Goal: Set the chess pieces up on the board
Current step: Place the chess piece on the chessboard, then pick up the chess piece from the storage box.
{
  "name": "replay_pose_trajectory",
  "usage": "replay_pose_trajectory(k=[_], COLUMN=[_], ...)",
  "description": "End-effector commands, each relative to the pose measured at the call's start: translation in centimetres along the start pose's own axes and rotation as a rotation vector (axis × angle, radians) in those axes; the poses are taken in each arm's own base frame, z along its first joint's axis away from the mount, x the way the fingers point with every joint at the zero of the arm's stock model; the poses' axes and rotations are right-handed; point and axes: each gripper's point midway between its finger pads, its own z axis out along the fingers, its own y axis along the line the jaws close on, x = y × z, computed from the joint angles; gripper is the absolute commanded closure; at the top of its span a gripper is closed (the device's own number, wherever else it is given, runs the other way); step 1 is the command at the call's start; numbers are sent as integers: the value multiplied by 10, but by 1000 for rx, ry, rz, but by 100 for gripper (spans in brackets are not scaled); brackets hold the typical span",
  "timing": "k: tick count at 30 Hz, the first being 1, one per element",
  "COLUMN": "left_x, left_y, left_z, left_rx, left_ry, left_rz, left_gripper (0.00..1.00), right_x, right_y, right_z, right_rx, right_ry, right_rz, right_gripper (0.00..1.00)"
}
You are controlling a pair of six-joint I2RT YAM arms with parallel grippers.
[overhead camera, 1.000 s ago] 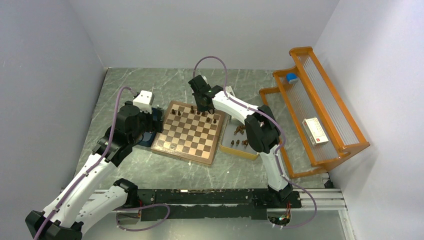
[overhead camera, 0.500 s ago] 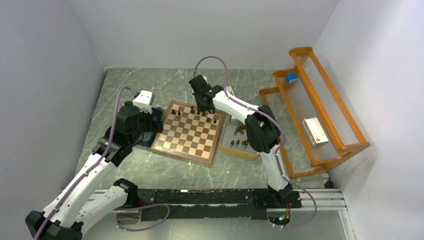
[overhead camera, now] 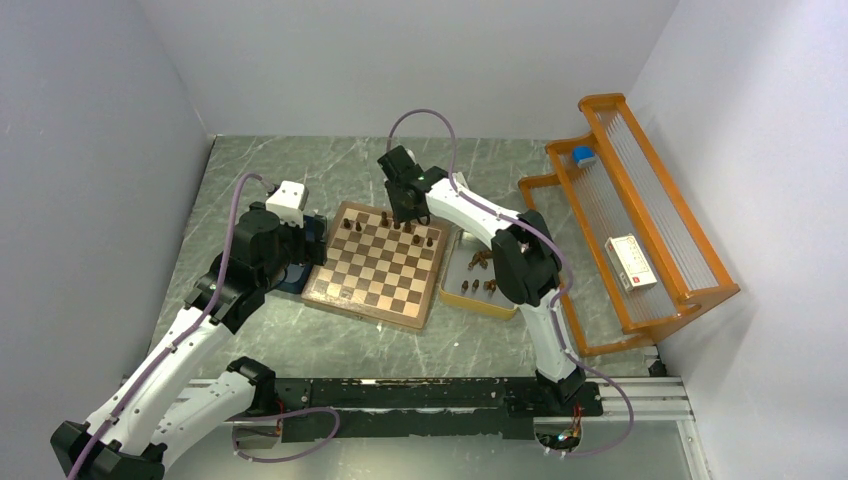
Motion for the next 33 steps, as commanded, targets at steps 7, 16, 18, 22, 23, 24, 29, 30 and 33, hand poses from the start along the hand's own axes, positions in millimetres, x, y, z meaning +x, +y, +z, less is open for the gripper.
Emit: replay_pose_trajectory(k=[7,16,18,22,23,24,29,30,33], left_x=[-10,-10,-10,-10,-10,-9,-8,-9,-9], left_y=[-1,-3,-3,-4,-4,-4,-4,-4,-4], left_z=[1,2,1,2,2,2,2,2,2], left_rx=[2,13,14,16,19,20,17,18,20], left_ry=[-39,-39,-38,-39,-38,-35,-33,-34,-36], left_rz=[0,0,-1,-2,-1,-1,-2,-2,-1], left_gripper=[7,7,7,7,7,7,8,7,7], right_x=[-22,3,14,44,51,60,103,108,118], right_y=[-22,-63,-75,-98,-105,-112,-135,-137,-148], right_z=[-56,-107,-111,-108,-106,-102,-89,-90,-93], right_rx=[29,76,95,114,120,128,205,214,238], right_ry=[-97,-139,-137,-117,-103,-87,3,13,20], right_rz=[24,49,57,84,94,101,111,114,136], right_gripper=[61,66,68,71,71,72,74,74,74])
